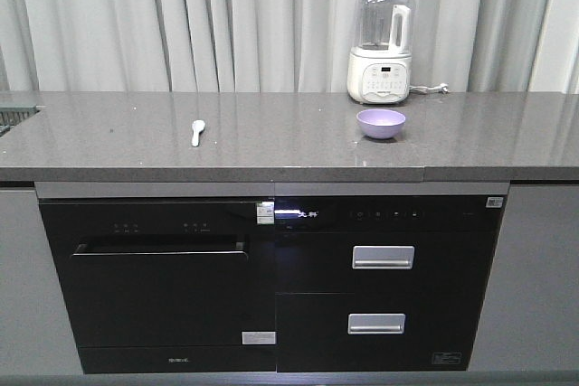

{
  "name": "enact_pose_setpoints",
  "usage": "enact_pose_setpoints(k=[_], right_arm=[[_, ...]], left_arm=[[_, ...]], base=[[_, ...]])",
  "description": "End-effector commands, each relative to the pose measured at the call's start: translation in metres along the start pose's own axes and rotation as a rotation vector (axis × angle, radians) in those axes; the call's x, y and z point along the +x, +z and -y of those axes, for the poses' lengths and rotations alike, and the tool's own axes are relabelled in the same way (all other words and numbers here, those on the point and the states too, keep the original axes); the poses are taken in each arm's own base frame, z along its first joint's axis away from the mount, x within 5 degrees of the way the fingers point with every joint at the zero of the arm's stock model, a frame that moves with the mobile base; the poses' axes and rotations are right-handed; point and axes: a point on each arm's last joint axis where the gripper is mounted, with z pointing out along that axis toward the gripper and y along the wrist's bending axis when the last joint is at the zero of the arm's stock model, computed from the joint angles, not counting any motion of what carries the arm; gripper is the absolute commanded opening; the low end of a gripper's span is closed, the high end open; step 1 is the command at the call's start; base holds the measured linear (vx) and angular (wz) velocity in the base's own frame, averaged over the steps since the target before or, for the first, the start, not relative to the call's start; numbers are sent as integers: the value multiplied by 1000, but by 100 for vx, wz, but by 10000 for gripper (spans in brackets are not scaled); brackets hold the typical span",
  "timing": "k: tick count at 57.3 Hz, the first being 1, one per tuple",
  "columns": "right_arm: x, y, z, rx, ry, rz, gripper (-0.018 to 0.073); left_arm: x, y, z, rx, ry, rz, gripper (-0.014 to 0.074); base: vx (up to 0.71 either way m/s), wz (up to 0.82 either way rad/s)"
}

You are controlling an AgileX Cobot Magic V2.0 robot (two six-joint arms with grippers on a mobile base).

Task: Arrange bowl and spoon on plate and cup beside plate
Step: 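Drive the base toward the counter with the spoon and lavender bowl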

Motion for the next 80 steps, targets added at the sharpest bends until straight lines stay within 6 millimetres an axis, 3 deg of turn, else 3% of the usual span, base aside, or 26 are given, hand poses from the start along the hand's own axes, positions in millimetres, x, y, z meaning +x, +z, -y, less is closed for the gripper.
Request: enact_pose_setpoints(k=[1, 80], right_arm=[[-4, -1, 0, 2, -12, 90, -9], [-4, -1, 0, 2, -12, 91, -9]], left_arm=[[-2, 0, 1, 11, -14, 76, -6], [-2, 0, 1, 11, -14, 76, -6]], base=[[0, 0], [3, 3]])
